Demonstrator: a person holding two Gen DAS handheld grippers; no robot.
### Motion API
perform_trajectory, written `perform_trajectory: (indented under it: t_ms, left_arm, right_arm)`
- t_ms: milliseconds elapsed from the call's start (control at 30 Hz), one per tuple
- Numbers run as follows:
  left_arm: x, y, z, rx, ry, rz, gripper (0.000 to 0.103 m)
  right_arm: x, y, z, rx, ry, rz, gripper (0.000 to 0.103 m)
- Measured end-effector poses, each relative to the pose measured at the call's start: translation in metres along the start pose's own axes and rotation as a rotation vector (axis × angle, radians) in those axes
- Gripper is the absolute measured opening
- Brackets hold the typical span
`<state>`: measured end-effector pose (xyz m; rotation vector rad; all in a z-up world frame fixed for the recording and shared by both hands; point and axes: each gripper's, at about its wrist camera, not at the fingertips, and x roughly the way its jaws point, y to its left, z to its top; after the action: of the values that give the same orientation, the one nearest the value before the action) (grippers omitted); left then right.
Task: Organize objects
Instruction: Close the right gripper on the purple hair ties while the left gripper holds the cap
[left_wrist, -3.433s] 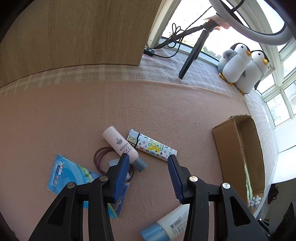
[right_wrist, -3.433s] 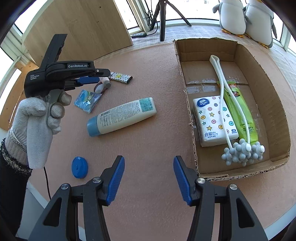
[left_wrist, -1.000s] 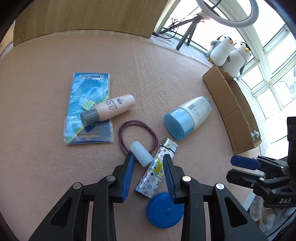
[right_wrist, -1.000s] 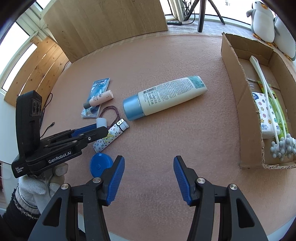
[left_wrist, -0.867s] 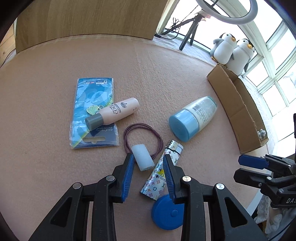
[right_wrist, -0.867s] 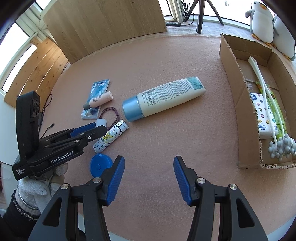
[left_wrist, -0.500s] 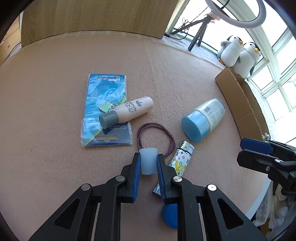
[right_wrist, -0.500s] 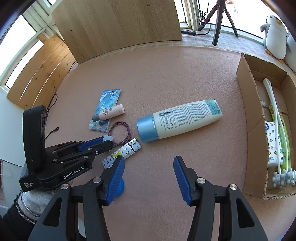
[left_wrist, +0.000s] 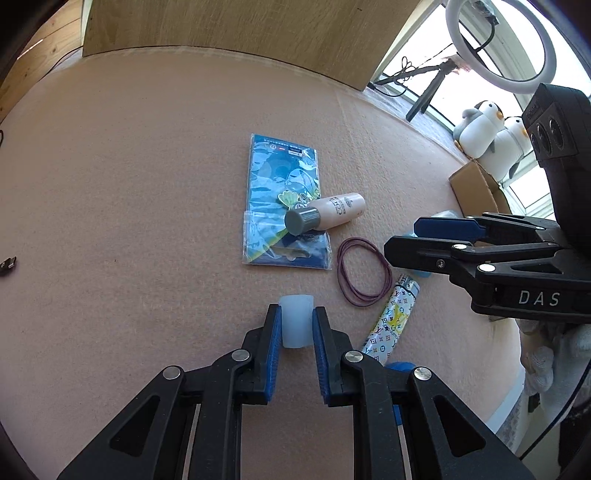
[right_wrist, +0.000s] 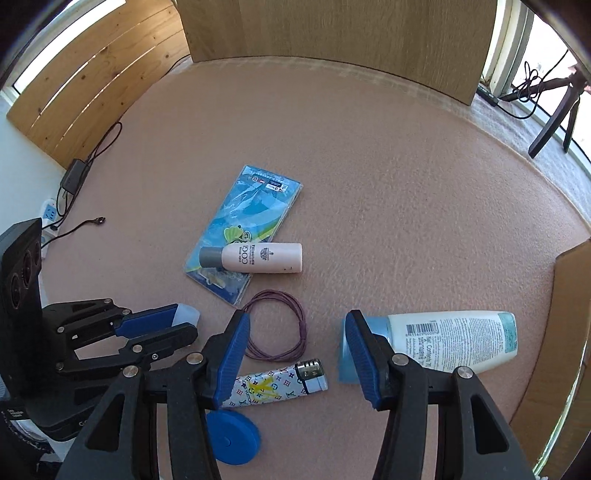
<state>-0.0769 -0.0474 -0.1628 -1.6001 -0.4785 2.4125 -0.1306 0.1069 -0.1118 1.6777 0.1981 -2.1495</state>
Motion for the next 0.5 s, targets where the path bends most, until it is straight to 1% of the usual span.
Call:
perform_trajectory:
  t_ms: [67,133,233,333,500]
  left_arm:
    - [-0.002,0.004,-0.002,-0.006,-0.002,-0.001,0.018]
    - [-0.004,0.008,-0.003,-0.014,-0.003,-0.004,0.018]
    - [-0.006,0.011,-0.005,-0.022,-0.003,-0.011,0.018]
    - [-0.007,0.013,-0.004,-0.033,-0.001,-0.021,0.018]
    - [-0.006,0.016,-0.002,-0.057,0.003,-0.039,0.018]
  right_arm:
    - [0.007,0.004,0.005,-0.027,0.02,0.0,0.046]
    - [0.014,0.007,0.009,-0.049,0.041,-0.007,0.04]
    - [0.024,0.011,0.009,-0.089,0.077,-0.029,0.036]
    - [0.029,0.01,0.007,-0.108,0.096,-0.052,0.035]
    - [0.029,0.006,0.0,-0.125,0.098,-0.048,0.035]
